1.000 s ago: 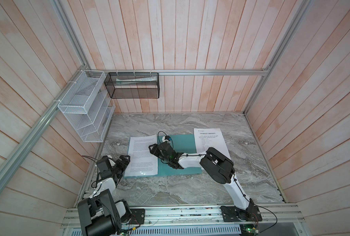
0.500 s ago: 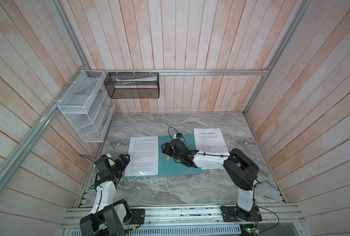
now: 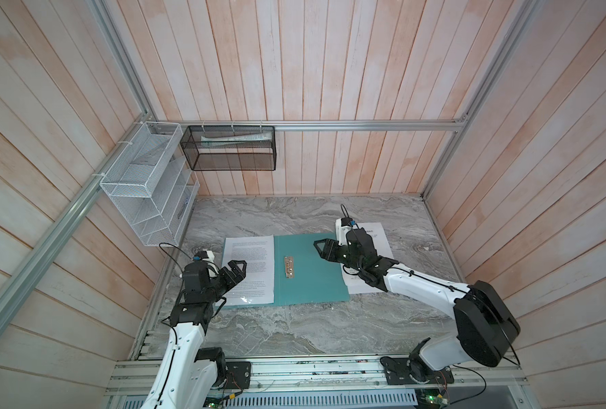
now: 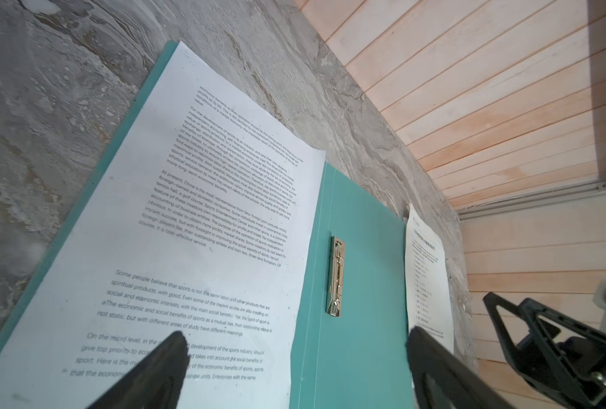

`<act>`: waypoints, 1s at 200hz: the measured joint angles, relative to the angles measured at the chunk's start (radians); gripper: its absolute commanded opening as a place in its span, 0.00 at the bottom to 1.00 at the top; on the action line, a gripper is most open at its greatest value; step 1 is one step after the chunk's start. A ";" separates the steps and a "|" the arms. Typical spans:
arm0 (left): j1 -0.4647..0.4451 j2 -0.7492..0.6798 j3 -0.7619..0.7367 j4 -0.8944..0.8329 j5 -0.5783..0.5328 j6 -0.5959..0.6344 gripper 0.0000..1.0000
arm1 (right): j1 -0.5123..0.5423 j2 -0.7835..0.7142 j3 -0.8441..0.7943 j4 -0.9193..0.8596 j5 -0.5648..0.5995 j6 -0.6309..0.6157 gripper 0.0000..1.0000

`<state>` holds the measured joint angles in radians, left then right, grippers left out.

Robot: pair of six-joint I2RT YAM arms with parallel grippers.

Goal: Put the files into the folder

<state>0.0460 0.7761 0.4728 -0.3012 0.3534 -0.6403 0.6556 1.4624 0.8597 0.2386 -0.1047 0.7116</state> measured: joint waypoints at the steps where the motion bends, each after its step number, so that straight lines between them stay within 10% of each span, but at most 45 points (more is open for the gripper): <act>1: -0.002 0.000 0.000 0.000 -0.002 0.000 0.98 | -0.004 -0.004 -0.002 -0.002 -0.004 -0.003 0.59; 108: -0.359 0.222 0.113 0.051 -0.159 -0.016 0.91 | -0.295 -0.342 -0.206 -0.147 -0.070 -0.094 0.41; 200: -0.473 0.438 0.145 0.202 -0.187 -0.035 0.64 | -0.393 -0.261 -0.198 -0.218 -0.161 -0.141 0.25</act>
<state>-0.4267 1.2140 0.6182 -0.0994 0.1665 -0.6750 0.2626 1.2011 0.6621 0.0204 -0.2657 0.5705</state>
